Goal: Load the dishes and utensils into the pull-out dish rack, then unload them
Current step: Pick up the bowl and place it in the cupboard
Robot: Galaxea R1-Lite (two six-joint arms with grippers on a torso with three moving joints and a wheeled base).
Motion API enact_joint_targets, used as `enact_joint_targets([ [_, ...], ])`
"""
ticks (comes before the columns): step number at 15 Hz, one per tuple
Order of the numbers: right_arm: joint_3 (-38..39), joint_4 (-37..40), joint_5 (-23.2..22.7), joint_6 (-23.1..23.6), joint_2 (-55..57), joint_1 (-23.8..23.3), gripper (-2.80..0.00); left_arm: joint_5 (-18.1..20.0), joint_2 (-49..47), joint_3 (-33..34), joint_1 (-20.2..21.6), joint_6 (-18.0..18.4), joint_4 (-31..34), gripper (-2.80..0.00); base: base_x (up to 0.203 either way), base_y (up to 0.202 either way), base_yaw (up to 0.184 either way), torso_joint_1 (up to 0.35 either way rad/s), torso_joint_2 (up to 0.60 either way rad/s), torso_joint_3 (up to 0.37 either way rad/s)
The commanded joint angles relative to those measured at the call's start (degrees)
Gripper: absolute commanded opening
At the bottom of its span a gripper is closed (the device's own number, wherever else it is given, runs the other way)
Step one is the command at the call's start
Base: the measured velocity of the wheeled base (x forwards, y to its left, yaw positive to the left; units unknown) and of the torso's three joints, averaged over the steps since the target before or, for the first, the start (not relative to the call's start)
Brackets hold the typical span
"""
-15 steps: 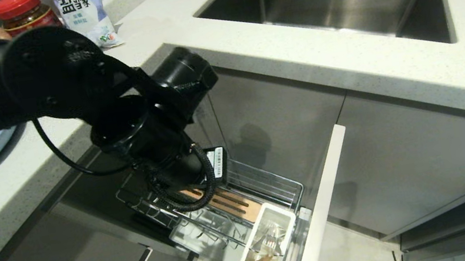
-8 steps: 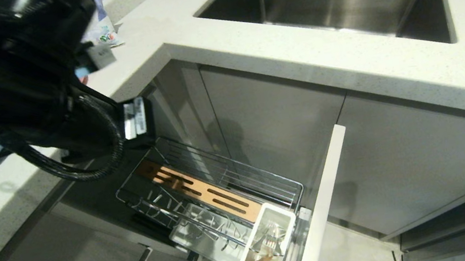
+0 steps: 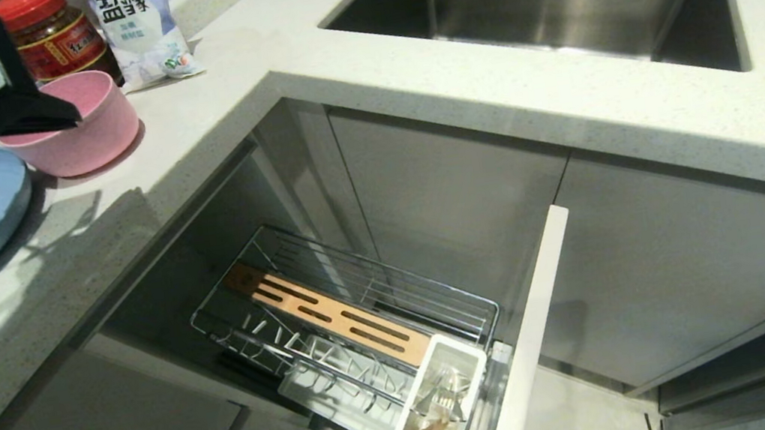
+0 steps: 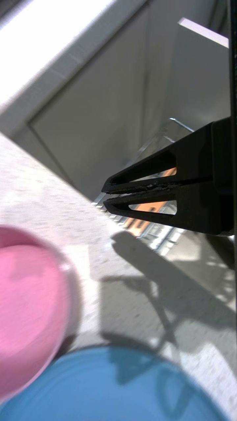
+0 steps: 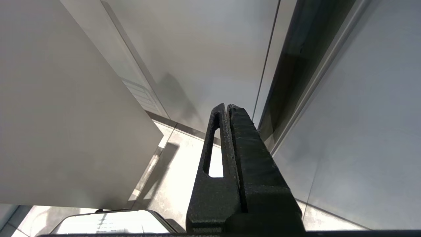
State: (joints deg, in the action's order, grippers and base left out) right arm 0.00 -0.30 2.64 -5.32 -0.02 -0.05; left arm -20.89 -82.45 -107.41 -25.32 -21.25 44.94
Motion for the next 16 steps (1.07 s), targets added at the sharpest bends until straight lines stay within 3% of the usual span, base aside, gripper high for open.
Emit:
enact_joint_targets([
  [1,0.0,0.0,0.0,0.0,-0.2,0.0,-2.80,-0.9,1.6,0.0,0.8,2.8,-3.0,-2.80,0.000,0.000,0.000,0.000,0.00,0.000],
  [6,0.0,0.0,0.0,0.0,-0.2,0.0,-2.80,-1.6,0.1,4.6,2.9,6.6,-14.3,-2.80,0.000,0.000,0.000,0.000,0.00,0.000],
  [9,0.0,0.0,0.0,0.0,-0.2,0.0,-2.80,-1.6,-2.2,5.0,5.2,8.3,-16.0,-2.80,0.000,0.000,0.000,0.000,0.00,0.000],
  [10,0.0,0.0,0.0,0.0,-0.2,0.0,-2.80,-1.6,-2.7,5.0,5.4,8.4,-15.9,0.00,0.000,0.000,0.000,0.000,0.00,0.000],
  [16,0.0,0.0,0.0,0.0,-0.2,0.0,-2.80,-1.6,-4.8,5.0,6.5,9.7,-17.4,0.00,0.000,0.000,0.000,0.000,0.00,0.000],
])
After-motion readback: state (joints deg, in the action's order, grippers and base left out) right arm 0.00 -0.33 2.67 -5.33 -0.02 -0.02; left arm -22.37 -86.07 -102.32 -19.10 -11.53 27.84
